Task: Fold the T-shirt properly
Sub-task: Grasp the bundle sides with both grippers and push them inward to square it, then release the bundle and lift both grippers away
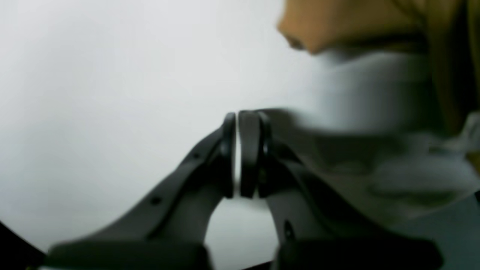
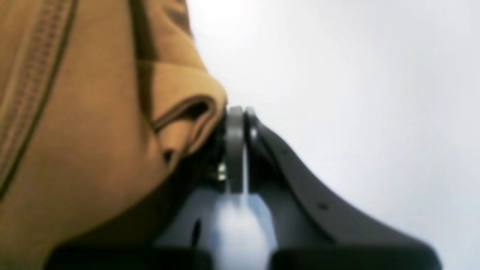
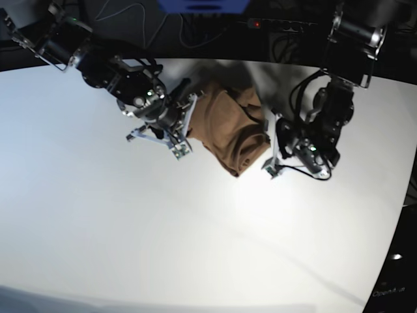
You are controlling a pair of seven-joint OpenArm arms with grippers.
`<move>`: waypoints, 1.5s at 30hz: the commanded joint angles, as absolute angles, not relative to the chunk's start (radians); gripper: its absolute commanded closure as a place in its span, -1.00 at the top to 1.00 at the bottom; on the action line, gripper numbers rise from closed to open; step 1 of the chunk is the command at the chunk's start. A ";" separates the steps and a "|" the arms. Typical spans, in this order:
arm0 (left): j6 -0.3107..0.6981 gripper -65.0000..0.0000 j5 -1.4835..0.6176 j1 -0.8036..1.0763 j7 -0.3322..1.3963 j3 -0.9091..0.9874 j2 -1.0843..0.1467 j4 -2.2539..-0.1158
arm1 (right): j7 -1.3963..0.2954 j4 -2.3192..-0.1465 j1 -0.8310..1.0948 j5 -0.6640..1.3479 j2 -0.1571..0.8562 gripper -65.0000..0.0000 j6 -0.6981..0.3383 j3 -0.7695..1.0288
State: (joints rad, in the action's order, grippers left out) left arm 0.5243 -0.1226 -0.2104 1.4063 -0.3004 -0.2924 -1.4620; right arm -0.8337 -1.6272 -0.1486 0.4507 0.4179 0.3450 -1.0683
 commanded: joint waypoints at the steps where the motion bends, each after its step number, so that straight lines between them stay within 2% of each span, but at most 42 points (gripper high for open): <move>1: 0.524 -0.92 -0.125 -0.240 1.396 -0.298 -0.288 -1.481 | -0.920 -1.615 -0.133 0.512 0.426 -0.99 0.328 -1.078; 7: 0.524 -0.92 -0.122 -0.240 1.360 -0.298 -0.234 -1.465 | -0.920 -1.618 -0.113 0.512 0.424 -0.99 0.331 -1.078; 12: 0.524 -0.92 -0.119 -0.265 1.259 -0.298 -0.168 -1.314 | -0.918 -1.620 -0.085 0.512 0.424 -0.99 0.331 -1.078; 16: 0.524 -0.92 -0.119 -0.289 1.144 -0.297 -0.153 -1.194 | -0.915 -1.620 -0.053 0.512 0.424 -0.99 0.332 -1.078; 20: 0.524 -0.92 -0.119 -0.343 1.104 -0.295 -0.143 -1.121 | -0.914 -1.620 -0.035 0.512 0.424 -0.99 0.332 -1.078; 34: 0.524 -0.92 -0.120 -0.383 1.090 -0.291 -0.143 -1.119 | -0.914 -1.618 -0.005 0.512 0.426 -0.99 0.334 -1.078; 40: 0.519 -0.92 -0.127 -0.395 1.029 -0.289 -0.143 -1.118 | -0.914 -1.615 0.010 0.512 0.424 -0.99 0.335 -1.078; 45: 0.522 -0.92 -0.127 -0.401 1.027 -0.288 -0.143 -1.121 | -0.918 -1.615 0.010 0.512 0.424 -0.99 0.427 -1.078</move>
